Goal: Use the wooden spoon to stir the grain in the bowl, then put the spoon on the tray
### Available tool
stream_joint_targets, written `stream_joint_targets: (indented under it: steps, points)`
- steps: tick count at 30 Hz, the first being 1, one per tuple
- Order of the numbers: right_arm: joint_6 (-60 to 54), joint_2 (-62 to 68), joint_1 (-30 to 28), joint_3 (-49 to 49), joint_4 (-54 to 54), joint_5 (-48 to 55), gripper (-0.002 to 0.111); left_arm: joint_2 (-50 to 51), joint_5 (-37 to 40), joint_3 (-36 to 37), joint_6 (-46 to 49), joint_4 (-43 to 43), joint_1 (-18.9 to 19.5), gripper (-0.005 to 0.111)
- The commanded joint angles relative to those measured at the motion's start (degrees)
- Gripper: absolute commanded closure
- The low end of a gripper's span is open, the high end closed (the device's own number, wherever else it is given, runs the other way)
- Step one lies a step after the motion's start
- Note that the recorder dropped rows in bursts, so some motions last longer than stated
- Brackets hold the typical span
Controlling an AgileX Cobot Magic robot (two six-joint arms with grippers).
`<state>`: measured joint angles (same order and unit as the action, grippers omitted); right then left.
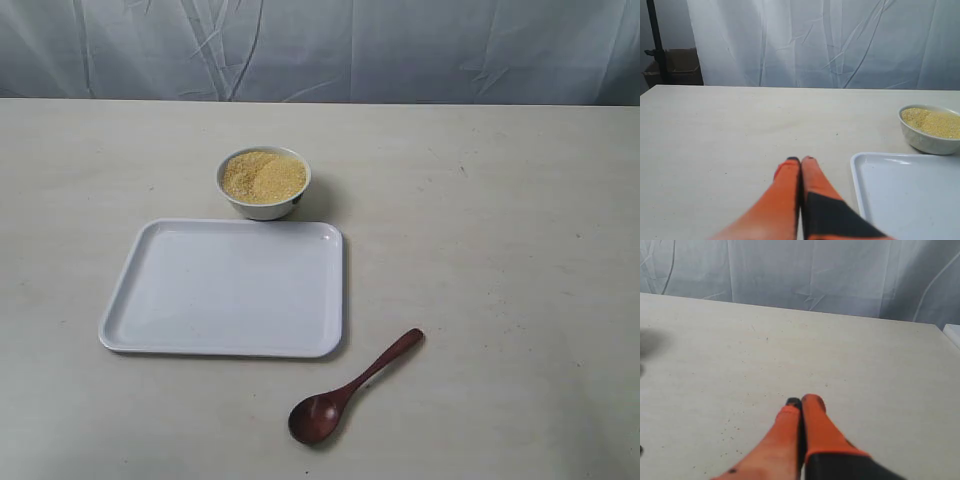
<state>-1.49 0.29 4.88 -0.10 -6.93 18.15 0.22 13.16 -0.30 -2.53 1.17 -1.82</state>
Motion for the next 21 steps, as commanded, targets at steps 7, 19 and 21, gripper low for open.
stream_joint_targets:
  steps: [7, 19, 21]
  points:
    - [0.0, -0.3, -0.2, 0.1, -0.5, -3.6, 0.108, -0.2, -0.5, 0.3, 0.0, -0.1, 0.1, 0.107]
    - [0.0, -0.3, -0.2, 0.1, -0.4, -35.0, 0.108, -0.2, -0.5, 0.3, 0.0, -0.1, 0.1, 0.107]
    - [0.0, -0.3, -0.2, 0.1, -0.1, -37.0, 0.108, -0.2, -0.5, 0.3, 0.0, -0.1, 0.1, 0.107]
